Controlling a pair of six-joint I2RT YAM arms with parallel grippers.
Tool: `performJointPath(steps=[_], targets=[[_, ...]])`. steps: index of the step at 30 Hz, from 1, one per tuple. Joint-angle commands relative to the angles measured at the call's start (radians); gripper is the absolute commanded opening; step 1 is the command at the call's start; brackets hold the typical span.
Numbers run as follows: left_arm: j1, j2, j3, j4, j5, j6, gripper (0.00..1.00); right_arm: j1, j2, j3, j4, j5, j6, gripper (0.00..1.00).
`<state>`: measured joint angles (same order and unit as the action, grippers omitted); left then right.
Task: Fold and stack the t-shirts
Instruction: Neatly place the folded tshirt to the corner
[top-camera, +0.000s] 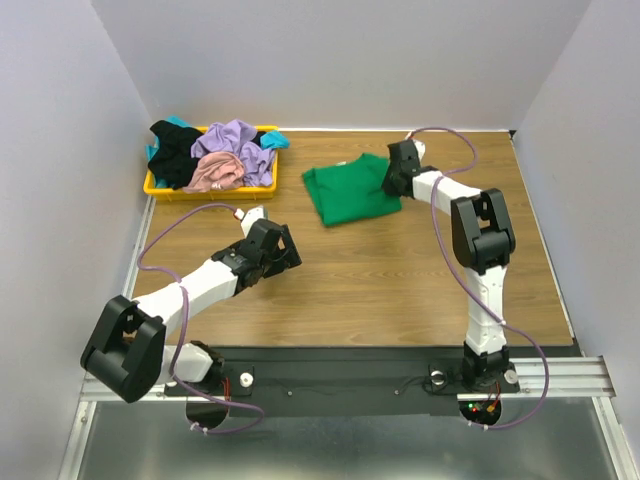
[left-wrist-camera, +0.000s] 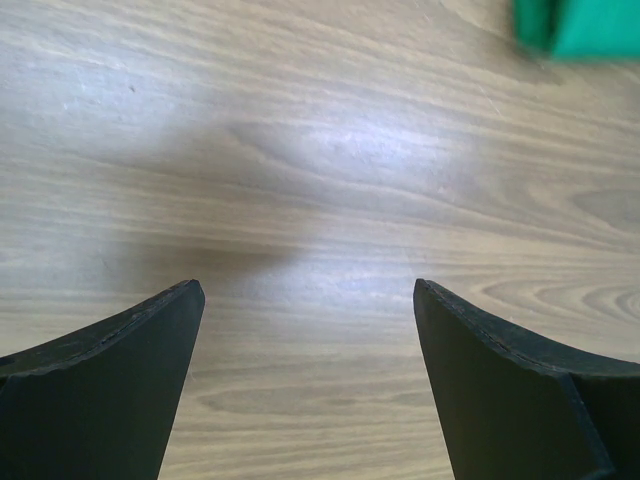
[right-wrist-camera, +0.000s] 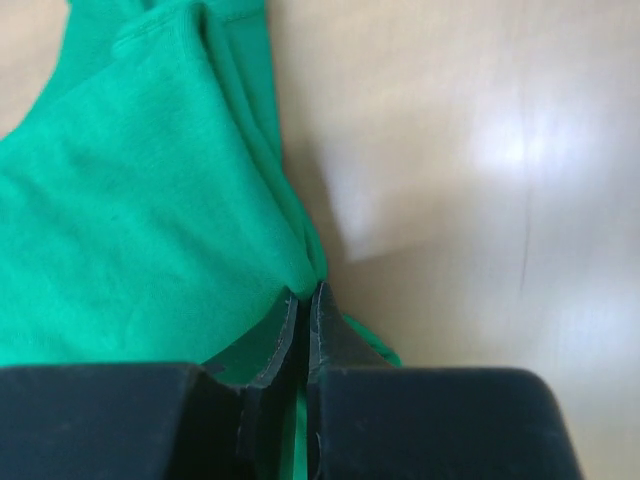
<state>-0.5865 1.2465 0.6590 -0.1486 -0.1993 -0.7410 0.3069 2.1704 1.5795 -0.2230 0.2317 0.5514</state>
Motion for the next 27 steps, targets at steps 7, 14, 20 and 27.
performJointPath(steps=[7,14,20,27], targets=[[0.042,0.09,0.114,-0.016,-0.017,0.037,0.98,-0.144,0.309,0.411,-0.039,-0.034,-0.156,0.0],[0.057,0.136,0.137,-0.016,-0.008,0.046,0.98,-0.16,0.374,0.511,-0.062,-0.038,-0.199,0.0],[0.068,0.154,0.162,-0.017,0.008,0.046,0.98,-0.166,0.368,0.49,-0.072,-0.075,-0.142,0.0],[0.07,0.122,0.231,-0.063,-0.009,0.055,0.98,-0.166,0.249,0.491,-0.099,-0.089,-0.143,0.53]])
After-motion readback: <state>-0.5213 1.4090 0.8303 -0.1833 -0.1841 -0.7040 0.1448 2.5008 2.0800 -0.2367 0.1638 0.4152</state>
